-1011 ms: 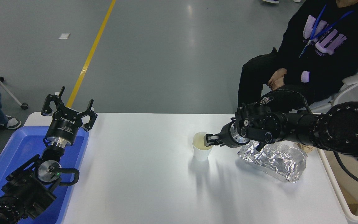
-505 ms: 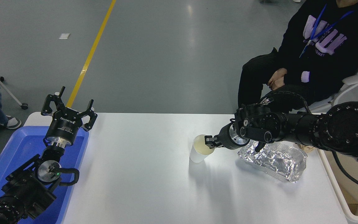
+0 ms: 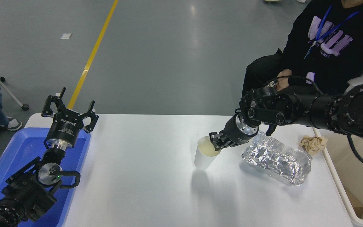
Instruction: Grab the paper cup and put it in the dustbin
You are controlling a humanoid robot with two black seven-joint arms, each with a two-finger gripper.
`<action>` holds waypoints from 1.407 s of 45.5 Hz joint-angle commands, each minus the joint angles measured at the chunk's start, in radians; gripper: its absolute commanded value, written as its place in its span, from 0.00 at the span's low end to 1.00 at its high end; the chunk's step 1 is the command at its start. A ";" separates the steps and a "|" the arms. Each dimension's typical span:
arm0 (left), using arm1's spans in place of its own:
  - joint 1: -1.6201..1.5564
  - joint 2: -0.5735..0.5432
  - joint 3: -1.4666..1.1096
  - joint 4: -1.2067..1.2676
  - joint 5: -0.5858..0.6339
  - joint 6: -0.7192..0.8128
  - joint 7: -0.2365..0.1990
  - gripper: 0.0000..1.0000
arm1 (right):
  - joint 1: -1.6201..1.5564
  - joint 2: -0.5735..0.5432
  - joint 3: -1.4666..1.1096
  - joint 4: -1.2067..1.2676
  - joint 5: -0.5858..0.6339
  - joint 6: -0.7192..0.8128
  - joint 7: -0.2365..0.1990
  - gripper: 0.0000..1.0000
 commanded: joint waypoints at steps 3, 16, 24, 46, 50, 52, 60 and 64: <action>0.000 0.000 0.002 -0.001 0.000 0.001 0.000 0.98 | 0.288 -0.160 -0.064 0.142 0.085 0.095 0.001 0.00; 0.000 0.000 0.000 0.000 0.000 0.001 0.000 0.98 | 0.547 -0.198 -0.193 0.174 0.205 0.095 0.001 0.00; 0.000 0.000 0.000 0.000 0.000 0.001 0.000 0.98 | 0.635 -0.214 -0.250 0.174 0.205 0.095 -0.001 0.00; 0.002 0.001 0.000 0.000 -0.001 0.001 0.000 0.98 | 0.672 -0.267 -0.391 0.198 0.191 0.095 -0.004 0.00; 0.002 0.001 0.000 0.000 -0.001 0.001 0.000 0.98 | 0.649 -0.364 -0.443 0.192 0.180 0.095 -0.005 0.00; 0.002 0.001 0.000 0.000 -0.001 0.001 -0.002 0.98 | 0.629 -0.411 -0.454 0.189 0.165 0.095 -0.005 0.00; 0.000 0.001 0.000 0.000 -0.001 0.002 -0.002 0.98 | 0.546 -0.563 -0.466 0.171 0.030 0.095 -0.005 0.00; 0.000 0.001 0.000 0.000 -0.003 0.002 -0.002 0.98 | 0.506 -0.649 -0.466 0.168 -0.021 0.095 -0.005 0.00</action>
